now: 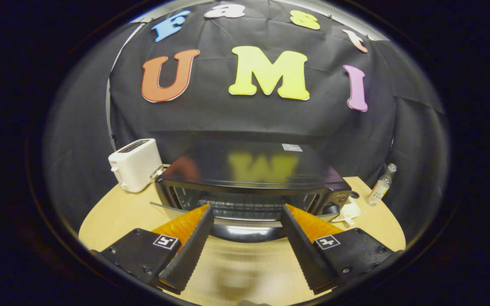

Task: Open the toaster oven, put the food inside, and close the toaster oven door.

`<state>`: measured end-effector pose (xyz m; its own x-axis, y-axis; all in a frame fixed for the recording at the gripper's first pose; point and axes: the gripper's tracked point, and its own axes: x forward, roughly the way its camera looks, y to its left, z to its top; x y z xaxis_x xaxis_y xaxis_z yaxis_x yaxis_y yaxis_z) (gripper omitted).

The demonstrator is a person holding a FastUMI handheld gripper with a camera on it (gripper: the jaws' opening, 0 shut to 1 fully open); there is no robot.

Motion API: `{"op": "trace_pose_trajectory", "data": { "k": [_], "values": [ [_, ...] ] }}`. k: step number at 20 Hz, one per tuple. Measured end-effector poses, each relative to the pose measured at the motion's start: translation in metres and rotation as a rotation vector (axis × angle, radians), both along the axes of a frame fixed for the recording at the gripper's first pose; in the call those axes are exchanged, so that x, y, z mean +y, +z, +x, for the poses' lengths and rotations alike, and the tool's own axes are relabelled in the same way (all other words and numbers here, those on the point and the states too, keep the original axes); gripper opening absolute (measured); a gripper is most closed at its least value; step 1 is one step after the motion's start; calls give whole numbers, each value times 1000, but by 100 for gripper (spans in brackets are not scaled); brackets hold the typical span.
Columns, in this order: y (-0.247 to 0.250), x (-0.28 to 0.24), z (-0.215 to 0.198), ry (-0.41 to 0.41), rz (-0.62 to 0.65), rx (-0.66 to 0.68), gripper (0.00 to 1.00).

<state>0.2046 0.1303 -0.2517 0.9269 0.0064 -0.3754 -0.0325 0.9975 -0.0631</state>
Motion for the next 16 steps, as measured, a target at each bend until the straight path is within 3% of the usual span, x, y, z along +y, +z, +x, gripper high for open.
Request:
{"op": "trace_pose_trajectory", "data": {
  "k": [16],
  "values": [
    [-67,-1,-71,36,-69,141,100]
  ]
}}
